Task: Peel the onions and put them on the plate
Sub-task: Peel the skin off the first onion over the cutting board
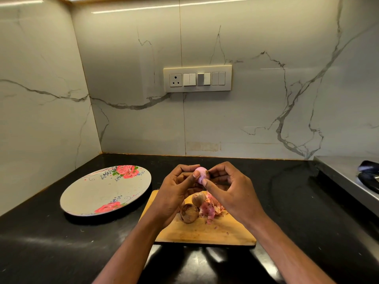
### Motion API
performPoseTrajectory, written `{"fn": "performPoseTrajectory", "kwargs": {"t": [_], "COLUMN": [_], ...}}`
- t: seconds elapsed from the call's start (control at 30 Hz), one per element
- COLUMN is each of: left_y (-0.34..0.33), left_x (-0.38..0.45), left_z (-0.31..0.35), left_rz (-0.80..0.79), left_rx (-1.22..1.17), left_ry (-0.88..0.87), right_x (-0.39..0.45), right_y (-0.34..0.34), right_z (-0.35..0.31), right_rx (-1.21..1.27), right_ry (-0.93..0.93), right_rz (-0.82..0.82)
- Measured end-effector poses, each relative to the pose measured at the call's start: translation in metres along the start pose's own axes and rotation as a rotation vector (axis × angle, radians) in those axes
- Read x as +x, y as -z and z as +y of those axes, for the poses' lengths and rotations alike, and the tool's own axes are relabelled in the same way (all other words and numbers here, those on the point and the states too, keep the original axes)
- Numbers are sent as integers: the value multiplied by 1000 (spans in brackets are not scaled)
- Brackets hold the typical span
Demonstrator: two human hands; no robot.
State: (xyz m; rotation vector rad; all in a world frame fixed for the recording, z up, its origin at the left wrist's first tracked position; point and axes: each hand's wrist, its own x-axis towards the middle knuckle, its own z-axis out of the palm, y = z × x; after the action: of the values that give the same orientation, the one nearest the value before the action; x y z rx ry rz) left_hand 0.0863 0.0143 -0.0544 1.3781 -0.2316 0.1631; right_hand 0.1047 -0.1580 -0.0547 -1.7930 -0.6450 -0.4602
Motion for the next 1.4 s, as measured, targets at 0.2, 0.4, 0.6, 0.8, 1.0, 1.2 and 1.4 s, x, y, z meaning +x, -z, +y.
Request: {"fn": "performPoseTrajectory", "kwargs": {"t": [0.2,0.4,0.6,0.8,1.0,1.2,1.4], "left_y": [-1,0,0,-1,1,0,0], "left_x": [0,0,0,-1,0,1,2], "left_z": [0,1,1,2,1,-2,-5], "left_rz": [-9,5,16,21,68,88,116], "left_rx": [-9,-25,-16,-31,-34,-3,49], "left_ry": [11,4,-3,1,-27,-57,-81], "right_x": [2,2,1,3,1,-2,-5], "right_y": [2,4,2,5,2,-3,-8], "right_z": [6,4,2,7,0,2,2], "right_rx": [-53,-2,-25,-57,-51,-102,-152], "right_ry": [1,1,6,20,99,120,144], "right_rz": [30,1,-10,22,69,98,149]}}
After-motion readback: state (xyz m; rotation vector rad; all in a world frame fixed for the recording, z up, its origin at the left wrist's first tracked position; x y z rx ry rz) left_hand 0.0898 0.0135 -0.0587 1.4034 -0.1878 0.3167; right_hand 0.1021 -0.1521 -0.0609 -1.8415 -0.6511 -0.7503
